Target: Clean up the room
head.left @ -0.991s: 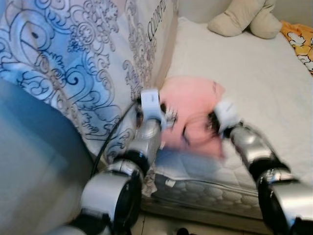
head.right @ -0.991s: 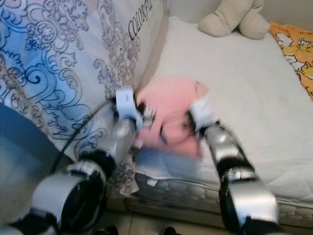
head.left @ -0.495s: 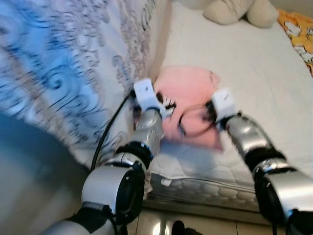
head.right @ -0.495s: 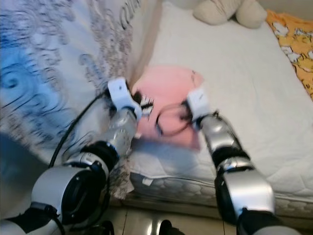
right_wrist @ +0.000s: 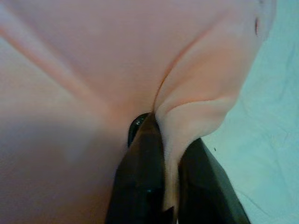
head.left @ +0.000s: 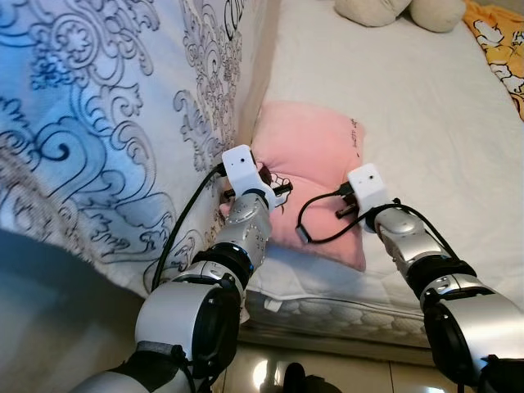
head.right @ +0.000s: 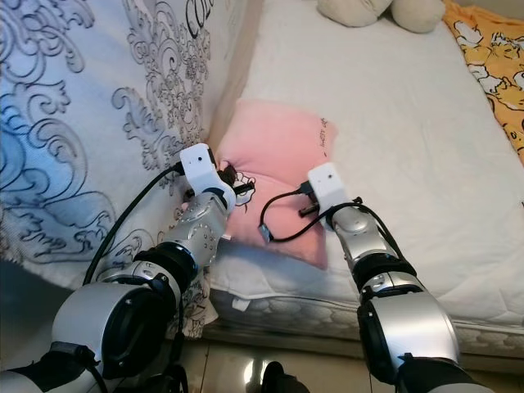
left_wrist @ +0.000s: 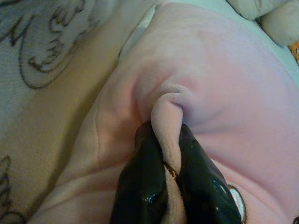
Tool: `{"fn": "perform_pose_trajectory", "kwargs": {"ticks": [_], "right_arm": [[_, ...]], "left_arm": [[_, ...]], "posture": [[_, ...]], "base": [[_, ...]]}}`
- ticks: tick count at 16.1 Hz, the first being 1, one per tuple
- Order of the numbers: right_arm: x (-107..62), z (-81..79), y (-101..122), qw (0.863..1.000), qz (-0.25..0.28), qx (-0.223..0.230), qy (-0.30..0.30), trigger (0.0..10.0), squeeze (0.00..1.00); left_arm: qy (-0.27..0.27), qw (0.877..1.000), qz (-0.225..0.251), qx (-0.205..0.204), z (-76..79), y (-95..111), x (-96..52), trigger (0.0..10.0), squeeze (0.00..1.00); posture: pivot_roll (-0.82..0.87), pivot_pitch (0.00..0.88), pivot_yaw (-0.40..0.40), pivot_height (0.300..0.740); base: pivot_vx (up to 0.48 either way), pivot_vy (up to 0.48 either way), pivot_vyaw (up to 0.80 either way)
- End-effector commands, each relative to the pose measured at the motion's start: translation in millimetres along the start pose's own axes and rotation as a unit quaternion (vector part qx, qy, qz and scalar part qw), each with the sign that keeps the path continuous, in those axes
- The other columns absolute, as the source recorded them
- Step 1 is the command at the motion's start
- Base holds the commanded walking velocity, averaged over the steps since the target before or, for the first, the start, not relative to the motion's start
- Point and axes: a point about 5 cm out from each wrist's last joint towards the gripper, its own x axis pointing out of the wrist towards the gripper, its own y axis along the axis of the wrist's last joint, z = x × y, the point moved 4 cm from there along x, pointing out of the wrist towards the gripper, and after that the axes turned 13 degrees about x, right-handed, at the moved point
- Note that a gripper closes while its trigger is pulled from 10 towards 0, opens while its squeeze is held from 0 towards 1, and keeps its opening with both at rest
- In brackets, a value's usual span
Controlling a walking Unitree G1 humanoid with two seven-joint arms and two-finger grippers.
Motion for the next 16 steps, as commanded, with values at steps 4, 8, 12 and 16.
{"fn": "perform_pose_trajectory", "kwargs": {"ticks": [4, 8, 12, 16], "right_arm": [[-10.0, 33.3, -2, 0.999, 0.005, 0.022, -0.027, 10.0, 1.0], [-13.9, 36.6, 10, 0.998, 0.054, -0.005, -0.029, 10.0, 1.0], [-32.5, 57.4, 10, 0.988, 0.126, 0.005, -0.085, 10.0, 1.0], [-112.7, 60.8, -43, 0.943, 0.23, 0.127, -0.205, 10.0, 1.0]], "left_arm": [[-0.062, 0.998, 0.018, 0.009, 67.8, -13, -18.7, 10.0, 1.0], [-0.111, 0.992, 0.063, 0.009, 75.1, 2, -23.3, 10.0, 1.0], [-0.135, 0.976, 0.137, 0.099, 49.6, 7, -36.1, 10.0, 1.0], [-0.13, 0.94, 0.226, 0.22, -16.0, 17, -75.8, 10.0, 1.0]], "posture": [[0.0, 0.238, -0.083, 0.74], [0.01, 0.171, -0.081, 0.74], [0.04, 0.067, -0.067, 0.74], [0.06, 0.0, -0.029, 0.74]], "base": [[0.0, 0.0, 0.0], [0.0, 0.0, 0.0], [0.0, 0.0, 0.0], [0.0, 0.0, 0.0]]}}
